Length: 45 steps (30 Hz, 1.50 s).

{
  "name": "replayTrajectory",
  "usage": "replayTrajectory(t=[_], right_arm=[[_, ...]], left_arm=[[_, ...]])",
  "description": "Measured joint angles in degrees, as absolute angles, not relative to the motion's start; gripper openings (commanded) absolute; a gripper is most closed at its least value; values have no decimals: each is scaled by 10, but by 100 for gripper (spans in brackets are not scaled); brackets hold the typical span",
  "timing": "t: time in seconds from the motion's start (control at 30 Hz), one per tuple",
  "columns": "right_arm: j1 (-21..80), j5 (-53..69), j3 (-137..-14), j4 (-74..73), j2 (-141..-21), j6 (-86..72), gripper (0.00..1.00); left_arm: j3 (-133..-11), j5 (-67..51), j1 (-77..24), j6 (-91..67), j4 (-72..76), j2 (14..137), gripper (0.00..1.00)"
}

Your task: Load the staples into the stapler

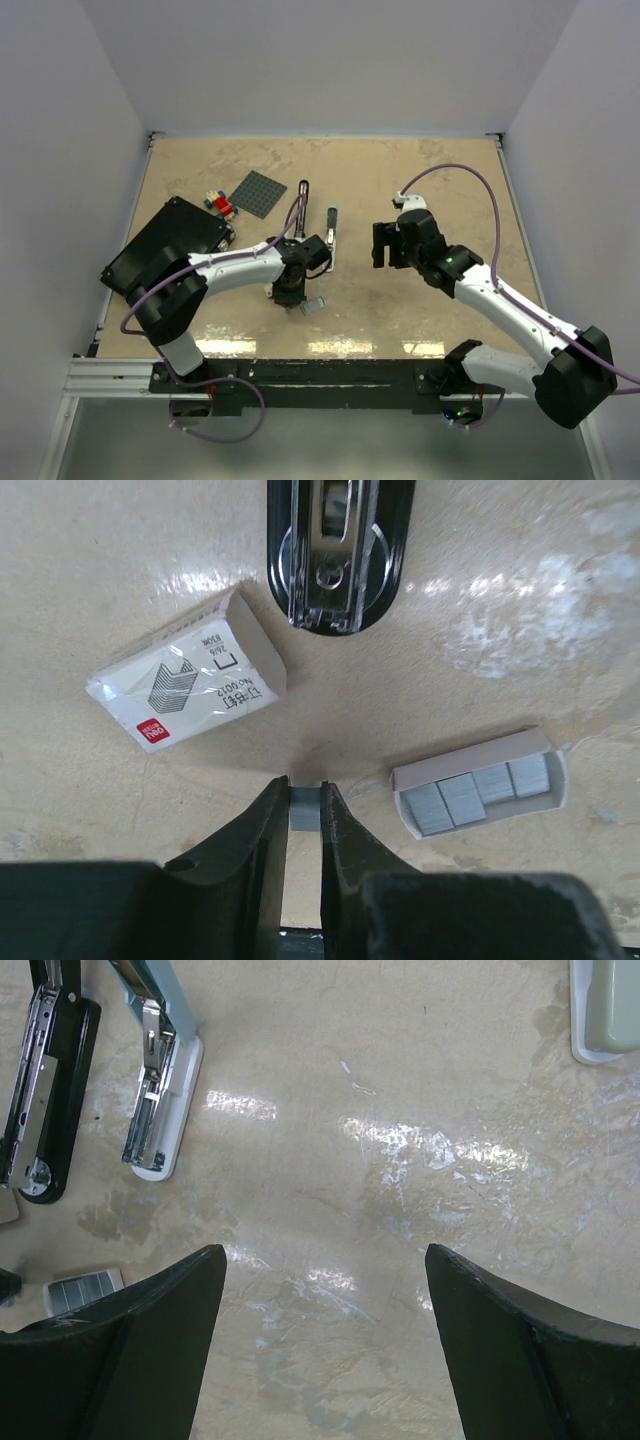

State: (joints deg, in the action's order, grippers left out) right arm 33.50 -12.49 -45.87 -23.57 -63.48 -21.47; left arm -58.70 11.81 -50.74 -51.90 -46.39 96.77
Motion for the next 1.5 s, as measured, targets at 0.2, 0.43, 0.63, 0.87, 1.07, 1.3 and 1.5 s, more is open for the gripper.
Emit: replayTrajectory(t=[0.2, 0.43, 0.63, 0.87, 1.07, 1.3, 1.5], right_arm=[[333, -125, -459, -236, -635, -214, 85], [333, -124, -459, -230, -632, -213, 85], [333, -123, -459, -228, -626, -209, 85], [333, -123, -459, -228, -625, -209, 85], [333, -123, -459, -228, -625, -209, 85], [333, -123, -459, -228, -625, -209, 85], [333, -123, -459, -228, -626, -209, 85]], left_arm=[[-665, 162, -505, -503, -487, 967, 13], [-726, 220, -480, -461, -467, 967, 12], [-729, 244, -445, -402, -426, 971, 11], [-730, 246, -435, -352, -393, 999, 9], [-730, 238, -435, -333, -368, 1001, 9], [-730, 230, -429, -322, -360, 1011, 8], [-730, 221, -424, -318, -357, 1015, 7]])
